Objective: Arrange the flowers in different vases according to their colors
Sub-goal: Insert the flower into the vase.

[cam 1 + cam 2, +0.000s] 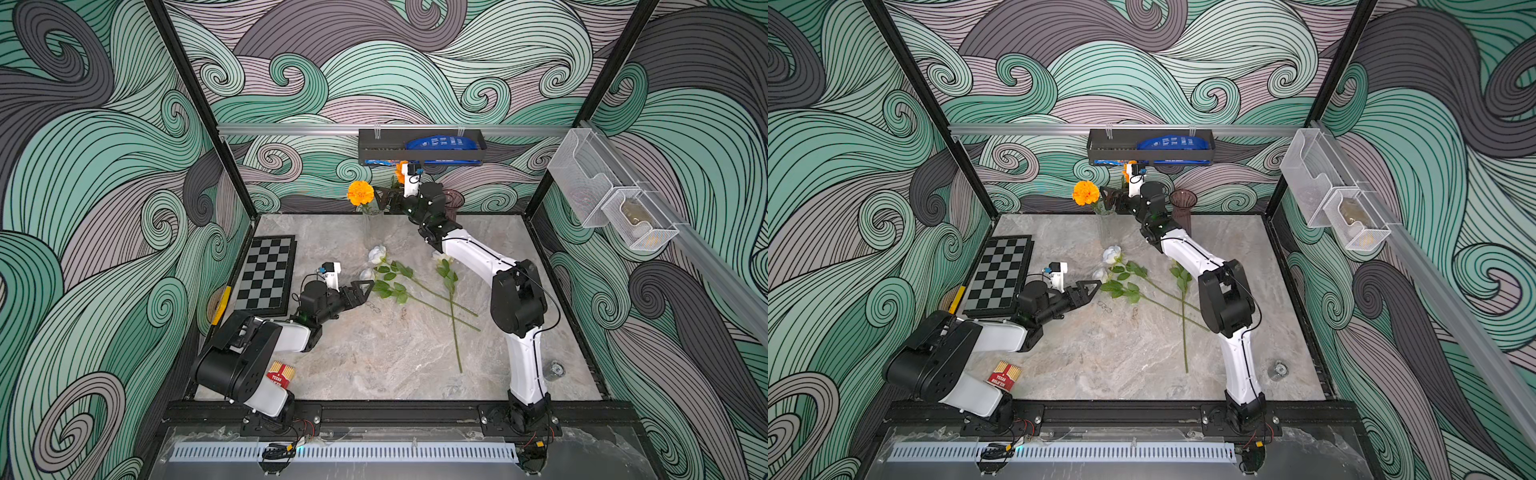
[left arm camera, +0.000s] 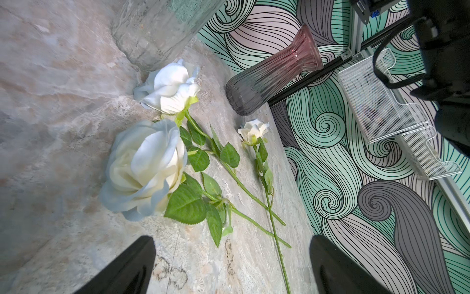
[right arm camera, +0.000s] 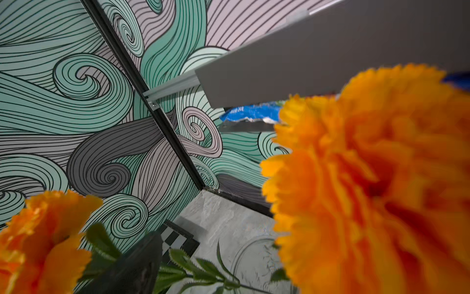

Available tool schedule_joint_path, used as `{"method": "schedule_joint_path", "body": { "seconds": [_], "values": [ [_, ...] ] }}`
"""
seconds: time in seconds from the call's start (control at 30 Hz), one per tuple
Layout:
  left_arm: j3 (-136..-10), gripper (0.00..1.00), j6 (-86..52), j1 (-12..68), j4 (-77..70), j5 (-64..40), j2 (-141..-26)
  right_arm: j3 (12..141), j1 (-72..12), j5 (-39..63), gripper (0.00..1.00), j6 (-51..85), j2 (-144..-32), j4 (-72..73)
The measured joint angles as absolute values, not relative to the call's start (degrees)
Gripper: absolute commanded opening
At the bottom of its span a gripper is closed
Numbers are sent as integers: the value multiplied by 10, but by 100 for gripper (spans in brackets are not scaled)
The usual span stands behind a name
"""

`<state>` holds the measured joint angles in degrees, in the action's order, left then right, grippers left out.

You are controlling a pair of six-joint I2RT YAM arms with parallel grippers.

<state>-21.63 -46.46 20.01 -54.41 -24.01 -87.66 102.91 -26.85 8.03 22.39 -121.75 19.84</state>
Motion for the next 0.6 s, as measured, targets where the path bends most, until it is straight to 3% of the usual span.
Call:
{"method": "schedule_joint_path", "body": {
  "seconds": [0.6],
  "values": [
    [-216, 98, -465, 200, -545, -240, -877, 784, -262, 111, 100, 259, -1032, 179]
  ]
}}
